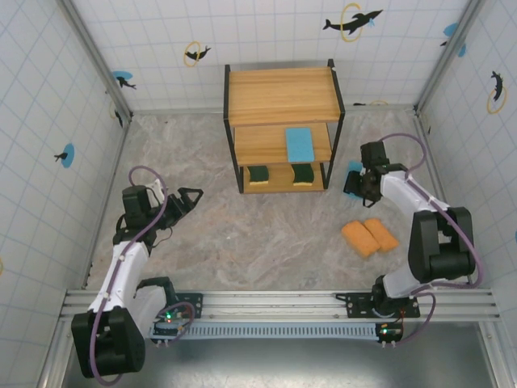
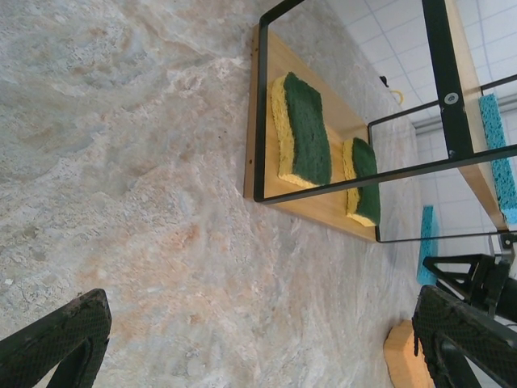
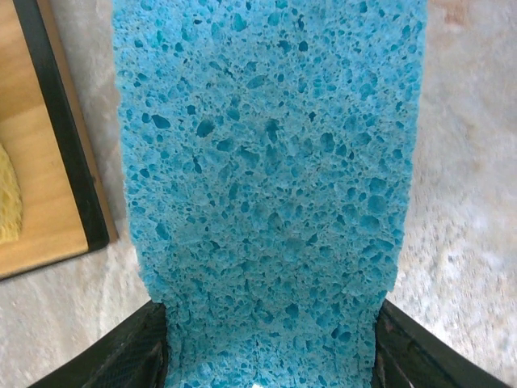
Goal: Place and organize the cleaning sponges onto the shelf
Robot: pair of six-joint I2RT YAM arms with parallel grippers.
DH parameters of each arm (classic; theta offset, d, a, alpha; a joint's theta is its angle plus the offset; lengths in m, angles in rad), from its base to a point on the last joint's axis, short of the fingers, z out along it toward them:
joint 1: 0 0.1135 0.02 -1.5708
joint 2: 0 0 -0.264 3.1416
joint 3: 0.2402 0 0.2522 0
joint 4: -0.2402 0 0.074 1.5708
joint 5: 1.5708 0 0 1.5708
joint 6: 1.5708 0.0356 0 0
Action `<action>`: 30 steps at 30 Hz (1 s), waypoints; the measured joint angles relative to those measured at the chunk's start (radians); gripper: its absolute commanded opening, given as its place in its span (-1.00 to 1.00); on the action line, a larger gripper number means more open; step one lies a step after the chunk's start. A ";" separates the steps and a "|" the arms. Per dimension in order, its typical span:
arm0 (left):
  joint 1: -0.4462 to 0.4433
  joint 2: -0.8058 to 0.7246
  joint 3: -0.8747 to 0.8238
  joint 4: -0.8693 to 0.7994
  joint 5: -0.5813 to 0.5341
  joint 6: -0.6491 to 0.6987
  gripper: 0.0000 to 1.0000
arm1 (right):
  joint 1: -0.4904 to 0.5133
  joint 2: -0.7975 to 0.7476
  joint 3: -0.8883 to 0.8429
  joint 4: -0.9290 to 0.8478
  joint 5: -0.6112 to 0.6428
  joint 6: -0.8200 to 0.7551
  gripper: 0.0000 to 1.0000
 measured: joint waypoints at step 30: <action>0.000 0.015 0.000 0.015 0.000 0.000 0.95 | 0.661 -0.379 -0.115 -0.071 0.190 0.240 0.27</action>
